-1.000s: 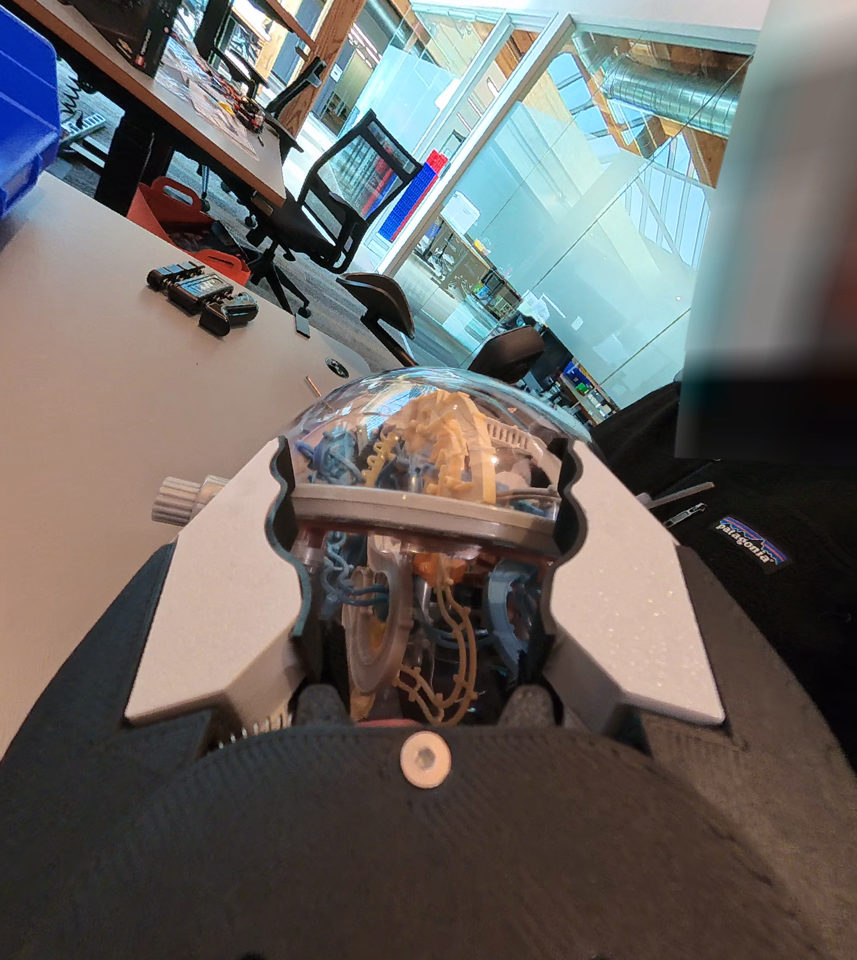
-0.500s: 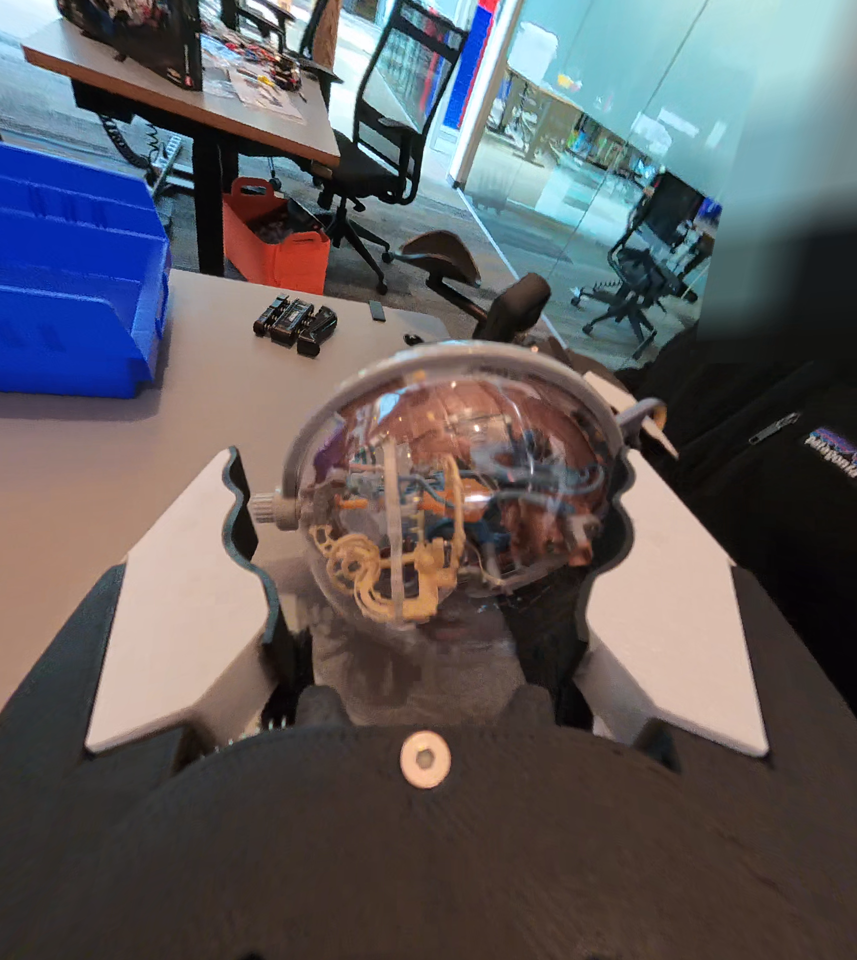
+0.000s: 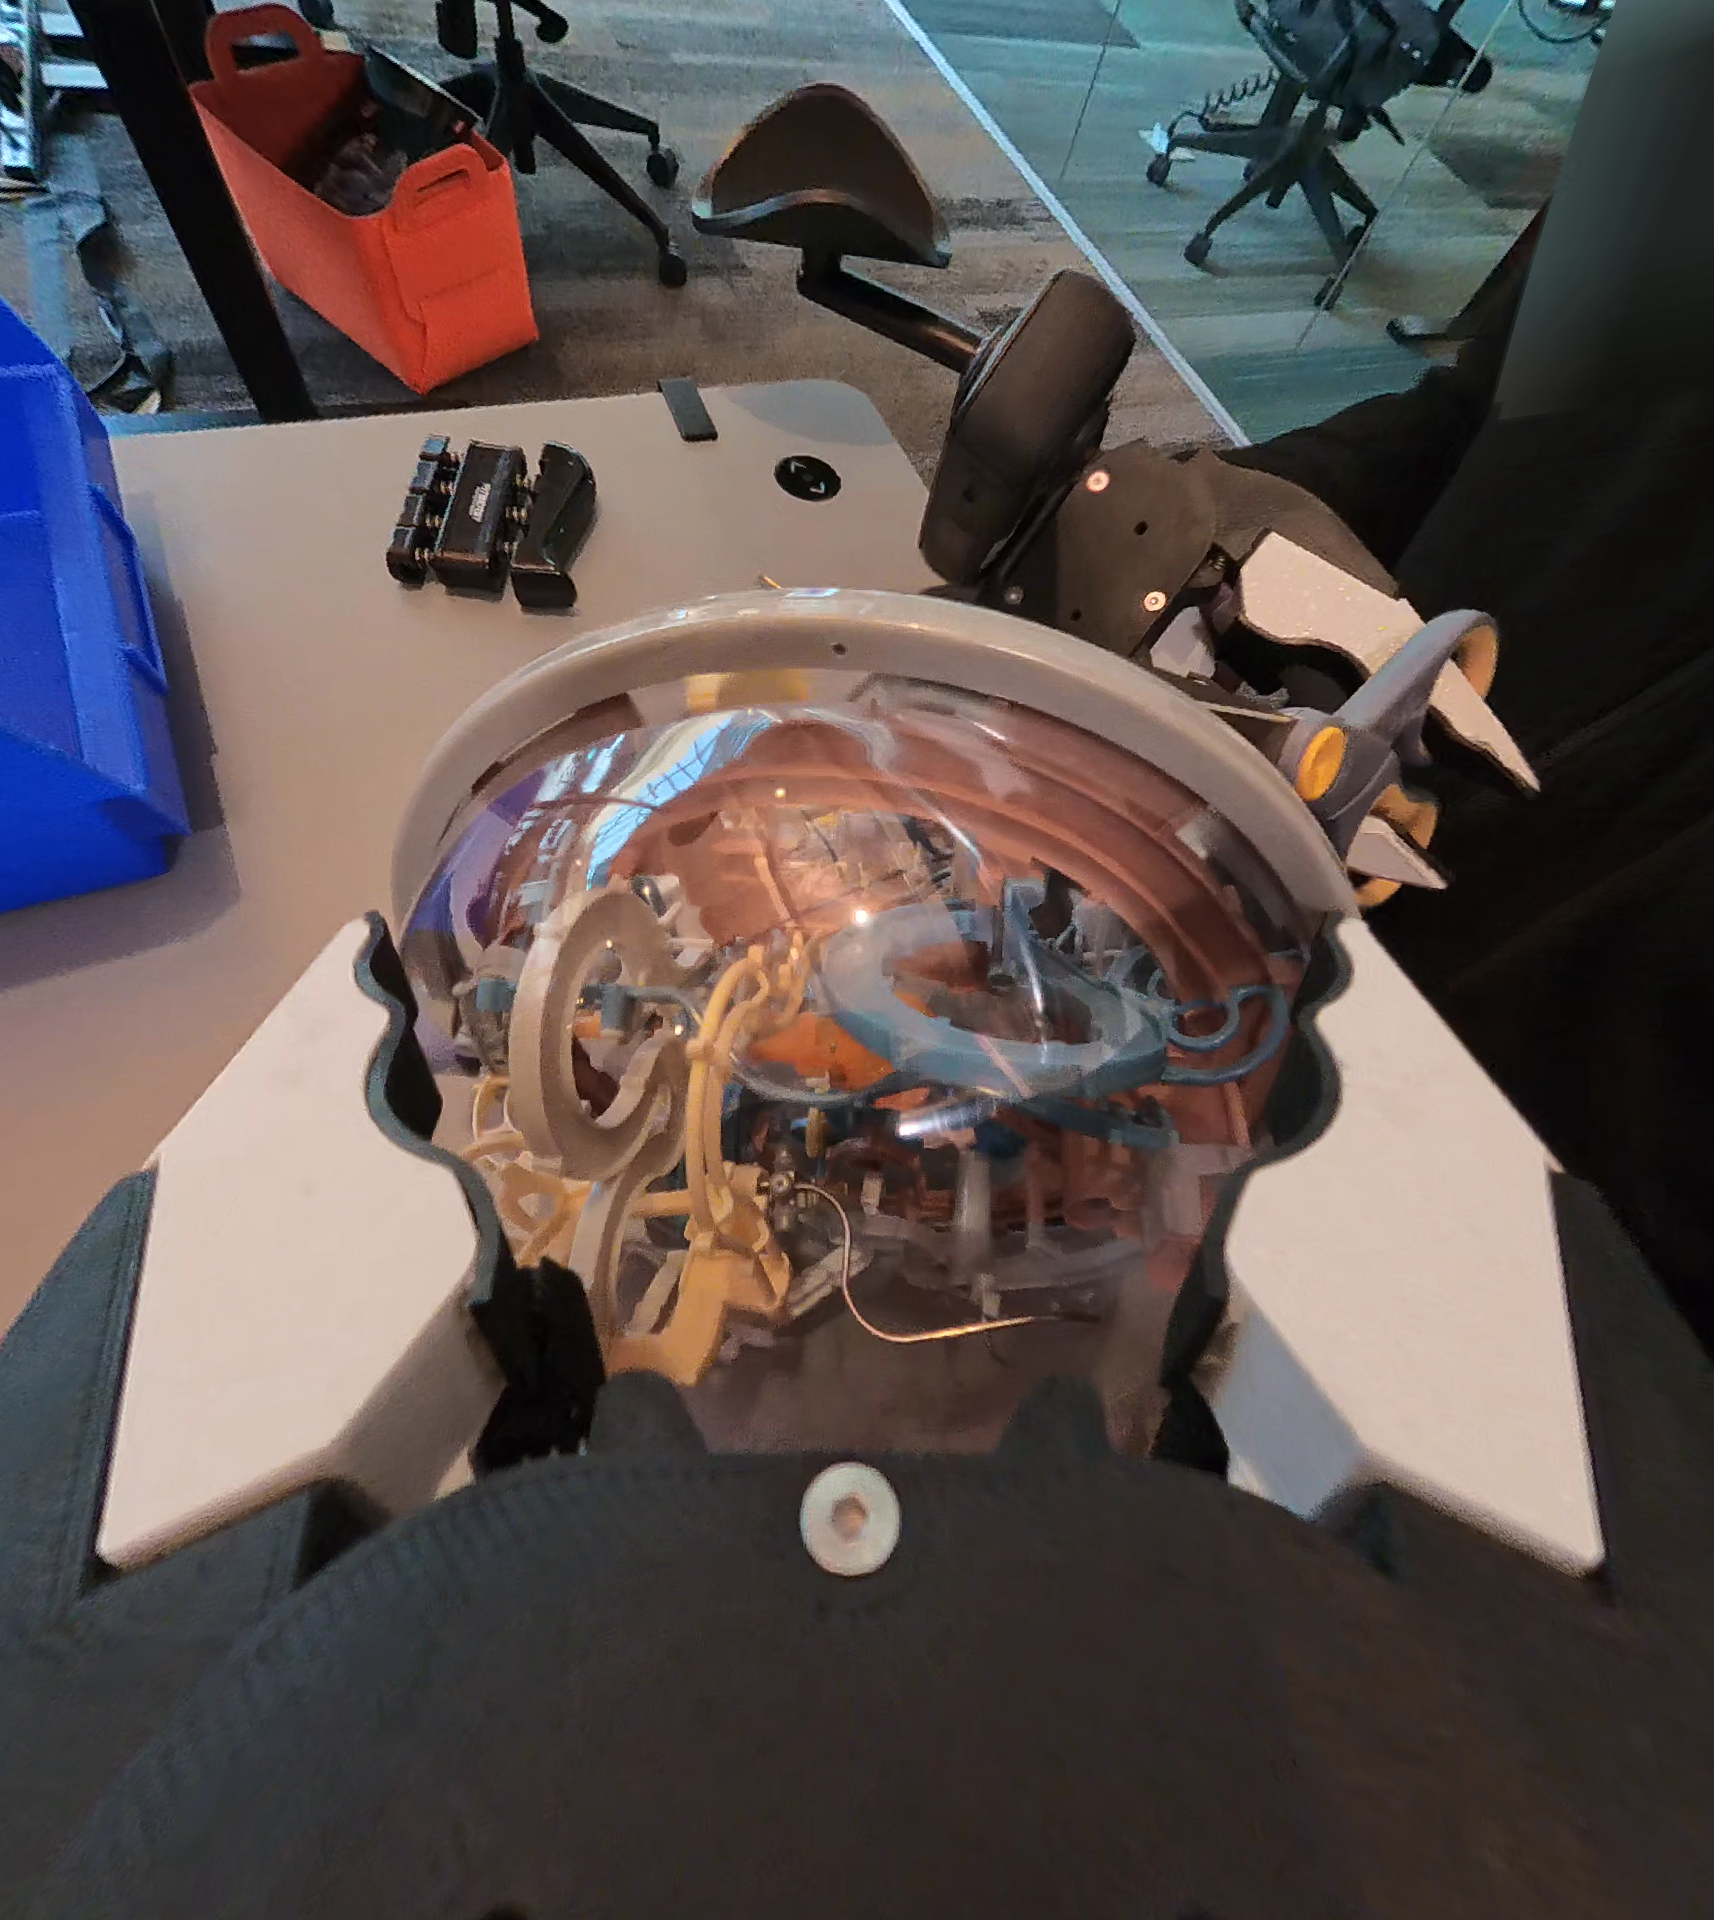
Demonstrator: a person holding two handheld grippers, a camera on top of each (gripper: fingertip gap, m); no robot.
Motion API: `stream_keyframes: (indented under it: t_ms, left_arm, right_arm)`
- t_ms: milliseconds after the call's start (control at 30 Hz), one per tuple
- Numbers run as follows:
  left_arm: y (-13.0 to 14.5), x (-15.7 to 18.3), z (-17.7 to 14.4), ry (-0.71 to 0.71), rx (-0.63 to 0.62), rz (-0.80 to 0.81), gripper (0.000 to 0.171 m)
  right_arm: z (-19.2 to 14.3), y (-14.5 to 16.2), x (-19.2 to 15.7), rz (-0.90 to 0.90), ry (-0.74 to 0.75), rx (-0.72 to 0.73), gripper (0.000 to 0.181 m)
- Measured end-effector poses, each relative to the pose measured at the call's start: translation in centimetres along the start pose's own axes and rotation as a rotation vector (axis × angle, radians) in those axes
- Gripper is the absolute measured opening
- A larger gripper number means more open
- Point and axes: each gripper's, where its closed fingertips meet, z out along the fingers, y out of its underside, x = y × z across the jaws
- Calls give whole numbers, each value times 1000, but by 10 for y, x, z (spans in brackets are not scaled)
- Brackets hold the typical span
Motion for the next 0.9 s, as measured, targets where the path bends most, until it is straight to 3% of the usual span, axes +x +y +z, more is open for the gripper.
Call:
stream_keyframes:
  t_ms: [233, 467, 633, 900]
  left_arm:
    - [-7, -2, 21, -100, -26, -6, 158]
    - [-22, 5, 45, -113, 2, -20, 158]
    - [-29, 9, 58, -95, -2, -1, 158]
    - [-36, 18, 36, -360, -68, 134, 138]
  right_arm:
    - [-14, 14, -2, 59, 151, -23, 24]
    - [-18, 5, -21, 62, 125, 278, 26]
    - [-15, 7, -19, 57, 139, 326, 27]
    - [-35, -10, -11, 80, 201, 354, 24]
